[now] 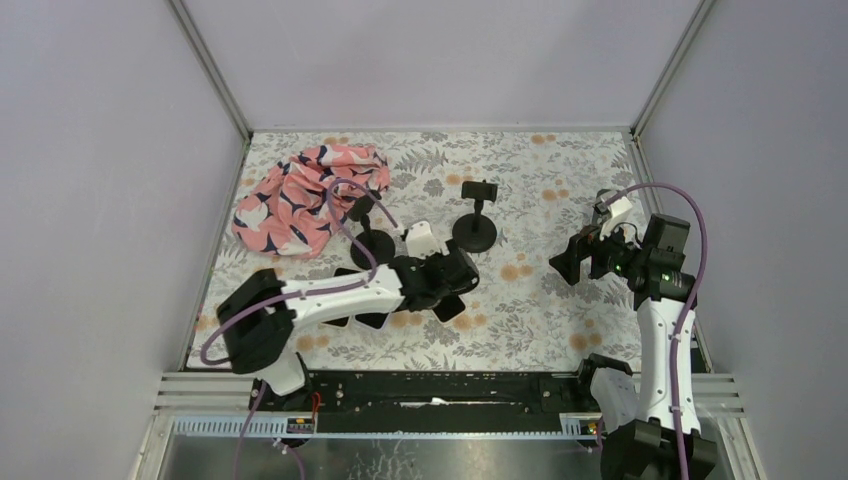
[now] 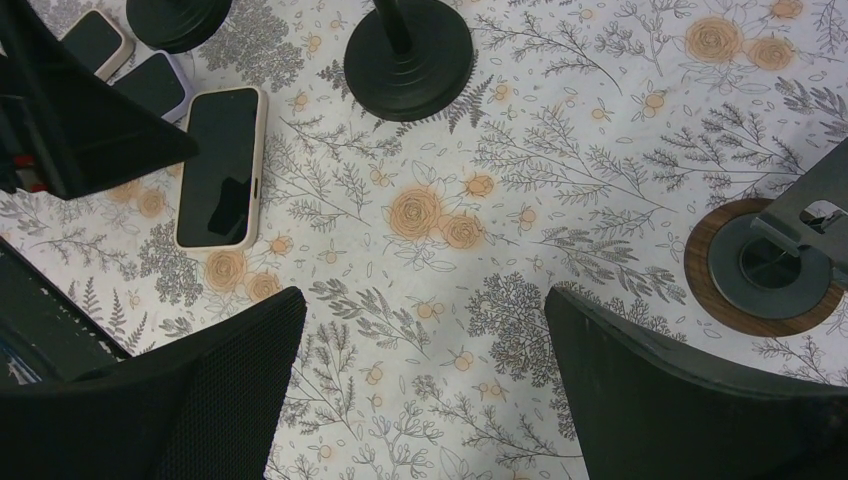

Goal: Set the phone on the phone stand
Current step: Pick up the phone at the center of the board.

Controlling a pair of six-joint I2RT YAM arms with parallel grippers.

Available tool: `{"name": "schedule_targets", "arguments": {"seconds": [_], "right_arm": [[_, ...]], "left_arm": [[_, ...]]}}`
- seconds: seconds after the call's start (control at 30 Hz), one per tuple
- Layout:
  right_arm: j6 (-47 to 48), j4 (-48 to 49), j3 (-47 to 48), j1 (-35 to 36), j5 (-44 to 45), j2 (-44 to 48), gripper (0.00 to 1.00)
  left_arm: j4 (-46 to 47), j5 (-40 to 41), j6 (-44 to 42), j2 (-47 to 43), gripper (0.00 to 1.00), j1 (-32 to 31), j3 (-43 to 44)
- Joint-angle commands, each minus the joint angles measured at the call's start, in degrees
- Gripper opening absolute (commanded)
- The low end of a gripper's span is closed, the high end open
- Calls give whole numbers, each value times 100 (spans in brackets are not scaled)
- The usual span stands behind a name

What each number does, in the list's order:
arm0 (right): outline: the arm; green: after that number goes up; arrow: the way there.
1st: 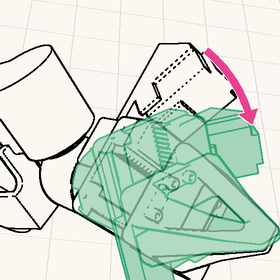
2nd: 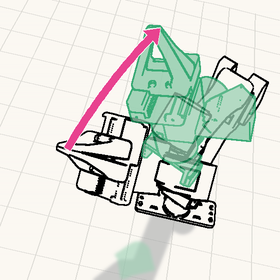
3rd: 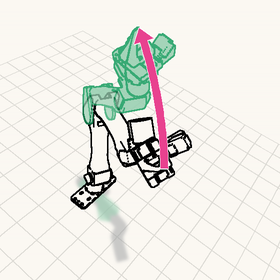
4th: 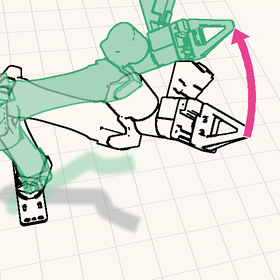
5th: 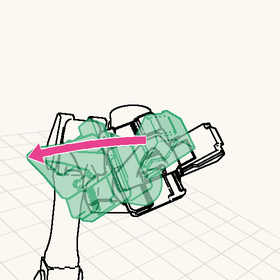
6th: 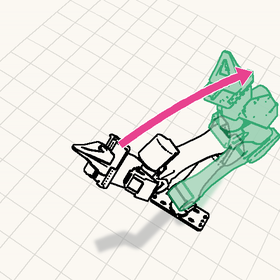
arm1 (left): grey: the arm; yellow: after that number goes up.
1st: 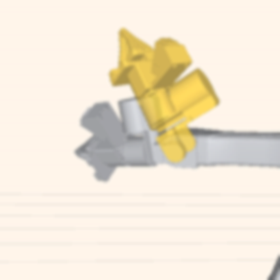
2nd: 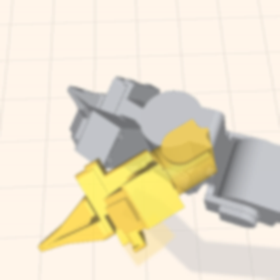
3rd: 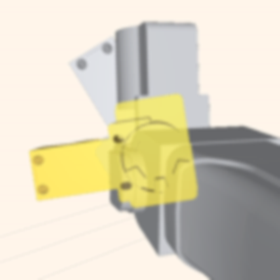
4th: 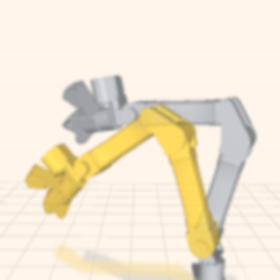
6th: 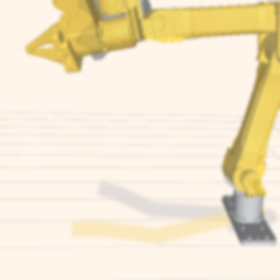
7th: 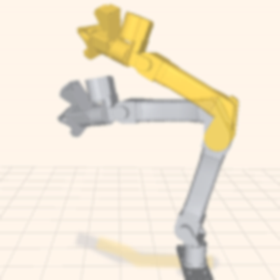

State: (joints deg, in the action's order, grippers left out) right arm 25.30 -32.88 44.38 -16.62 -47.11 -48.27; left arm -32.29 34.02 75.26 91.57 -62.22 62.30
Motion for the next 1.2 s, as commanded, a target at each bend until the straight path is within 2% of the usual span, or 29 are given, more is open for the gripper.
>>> {"name": "schedule_targets", "arguments": {"seconds": [0.0, 0.23, 0.73, 0.97, 1.17], "right_arm": [[58, -21, 27, -25, 47, -24, 100], [71, -25, 44, -25, 58, -90, 100], [76, -73, 63, -27, -8, -156, 100], [95, -100, 88, -25, -43, -202, 100], [115, -138, 115, -22, -102, -244, 100]], "left_arm": [[-627, 285, -37, 571, 99, 16, 595], [-1117, 185, -134, 1274, 99, 16, 1131], [-1130, 140, 14, 1796, 99, 52, 1117], [-1072, 134, 119, 1849, 99, 57, 949], [-502, -109, 234, 1770, 99, 101, 449]]}}
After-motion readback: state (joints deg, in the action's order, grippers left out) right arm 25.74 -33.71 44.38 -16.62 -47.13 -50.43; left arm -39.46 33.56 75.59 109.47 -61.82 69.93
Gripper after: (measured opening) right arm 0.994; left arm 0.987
